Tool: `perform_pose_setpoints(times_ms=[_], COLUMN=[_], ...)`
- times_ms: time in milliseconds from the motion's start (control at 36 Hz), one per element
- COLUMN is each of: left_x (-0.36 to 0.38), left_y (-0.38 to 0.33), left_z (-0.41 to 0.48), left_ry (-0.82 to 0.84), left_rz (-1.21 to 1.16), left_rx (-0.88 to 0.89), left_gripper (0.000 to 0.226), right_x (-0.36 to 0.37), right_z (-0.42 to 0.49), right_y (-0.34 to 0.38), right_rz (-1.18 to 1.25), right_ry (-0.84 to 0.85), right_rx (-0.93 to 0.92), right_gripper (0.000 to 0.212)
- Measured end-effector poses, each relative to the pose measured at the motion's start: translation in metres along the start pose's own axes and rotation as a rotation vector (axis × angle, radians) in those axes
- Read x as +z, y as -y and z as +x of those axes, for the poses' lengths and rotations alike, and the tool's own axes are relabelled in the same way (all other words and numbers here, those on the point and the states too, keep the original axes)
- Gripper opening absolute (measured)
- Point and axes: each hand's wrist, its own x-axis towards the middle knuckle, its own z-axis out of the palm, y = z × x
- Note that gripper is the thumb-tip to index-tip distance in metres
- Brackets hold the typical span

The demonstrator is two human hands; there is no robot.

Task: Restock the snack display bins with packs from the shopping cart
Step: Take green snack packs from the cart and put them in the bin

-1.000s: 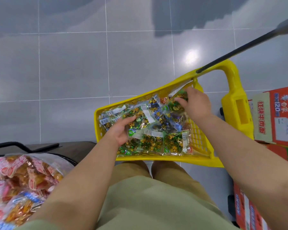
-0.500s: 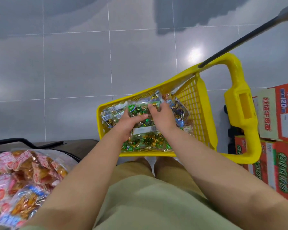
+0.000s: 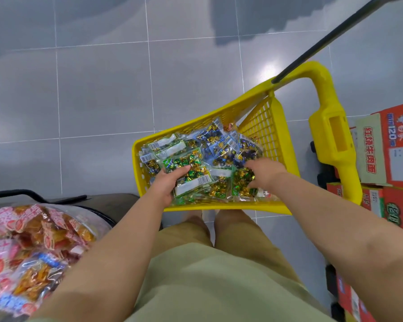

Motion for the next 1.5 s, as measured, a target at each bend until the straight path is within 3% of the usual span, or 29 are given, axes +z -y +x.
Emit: perform_pose_setpoints(times_ms=[139, 250, 333, 500, 556, 611, 639, 694, 778, 861, 1000, 1111, 1167, 1306, 1444, 1500], left_x=[-0.011, -0.022, -0.031, -0.054, -0.064, -0.076, -0.084, -0.097, -0.117, -0.136, -0.157, -0.178, -0.192, -0.233, -0.278, -0.297], left_y=[0.011, 0.025, 0.038, 0.083, 0.098, 0.112, 0.119, 0.133, 0.16, 0.187, 0.226, 0.256, 0.276, 0.321, 0.362, 0.376], left_z=[-0.019, -0.038, -0.058, -0.108, -0.127, -0.144, -0.153, -0.169, -0.185, -0.204, -0.242, -0.269, -0.282, -0.313, -0.34, -0.349], left_ry=[-0.04, -0.152, -0.194, -0.32, -0.384, -0.453, -0.481, -0.533, -0.66, -0.733, -0.7, -0.793, -0.861, -0.886, -0.868, -0.855], left_rz=[-0.066, -0.104, -0.179, -0.409, -0.454, -0.486, -0.512, -0.571, -0.657, -0.74, -0.972, -1.064, -1.052, -1.059, -1.121, -1.097], left_rx=[0.04, 0.101, 0.157, 0.25, 0.274, 0.292, 0.302, 0.302, 0.26, 0.239, 0.318, 0.42, 0.426, 0.486, 0.53, 0.554], left_gripper=[0.118, 0.105, 0.082, 0.06, 0.074, 0.115, 0.13, 0.137, 0.117, 0.105, 0.098, 0.108, 0.104, 0.096, 0.106, 0.095], right_x=[-0.024, -0.045, -0.054, -0.047, -0.042, -0.037, -0.035, -0.031, -0.024, -0.01, 0.03, 0.066, 0.081, 0.113, 0.14, 0.155], right_z=[-0.008, -0.023, -0.035, -0.056, -0.064, -0.073, -0.078, -0.089, -0.105, -0.128, -0.174, -0.199, -0.211, -0.243, -0.279, -0.294], right_y=[-0.004, 0.003, 0.017, 0.068, 0.09, 0.111, 0.122, 0.144, 0.182, 0.22, 0.274, 0.307, 0.322, 0.369, 0.421, 0.443], right_rz=[0.253, 0.641, 0.799, 1.024, 1.082, 1.095, 1.093, 1.055, 0.816, 0.516, 0.194, -0.016, -0.075, 0.07, 0.073, 0.08], right_ry=[-0.13, -0.234, -0.227, -0.07, -0.003, -0.001, -0.011, -0.064, -0.228, -0.32, -0.193, -0.055, 0.026, 0.105, 0.055, 0.044], right_rx=[0.022, -0.017, -0.044, -0.228, -0.286, -0.334, -0.364, -0.431, -0.554, -0.68, -1.141, -1.416, -1.443, -1.427, -1.261, -1.187], right_gripper=[0.074, 0.086, 0.089, 0.096, 0.094, 0.088, 0.083, 0.07, 0.052, 0.056, 0.054, 0.071, 0.075, 0.049, 0.089, 0.105])
